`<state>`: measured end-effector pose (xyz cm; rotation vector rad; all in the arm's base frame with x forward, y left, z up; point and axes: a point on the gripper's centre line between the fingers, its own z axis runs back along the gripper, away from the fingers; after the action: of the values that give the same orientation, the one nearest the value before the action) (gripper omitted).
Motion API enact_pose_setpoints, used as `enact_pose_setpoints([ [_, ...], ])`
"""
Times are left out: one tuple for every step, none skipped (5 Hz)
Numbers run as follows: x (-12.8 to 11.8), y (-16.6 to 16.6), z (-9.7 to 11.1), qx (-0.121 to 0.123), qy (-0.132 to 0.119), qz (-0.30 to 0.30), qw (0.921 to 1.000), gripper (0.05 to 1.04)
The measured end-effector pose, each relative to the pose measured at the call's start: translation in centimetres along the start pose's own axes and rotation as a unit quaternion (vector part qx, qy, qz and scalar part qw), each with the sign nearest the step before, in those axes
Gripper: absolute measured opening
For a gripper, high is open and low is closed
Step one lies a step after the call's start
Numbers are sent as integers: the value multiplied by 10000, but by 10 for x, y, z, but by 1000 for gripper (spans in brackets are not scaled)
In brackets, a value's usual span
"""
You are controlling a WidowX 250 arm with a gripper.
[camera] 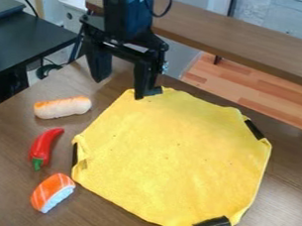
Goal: Pick the orange object from table and put down in the cloth
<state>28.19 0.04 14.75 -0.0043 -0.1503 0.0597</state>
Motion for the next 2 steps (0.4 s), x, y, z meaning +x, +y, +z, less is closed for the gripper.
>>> enact_pose_setpoints([
  [-3, -2, -9, -65, 118, -91, 9999, 1001],
  [-19, 24, -40, -573, -5, -583, 9967, 1001],
])
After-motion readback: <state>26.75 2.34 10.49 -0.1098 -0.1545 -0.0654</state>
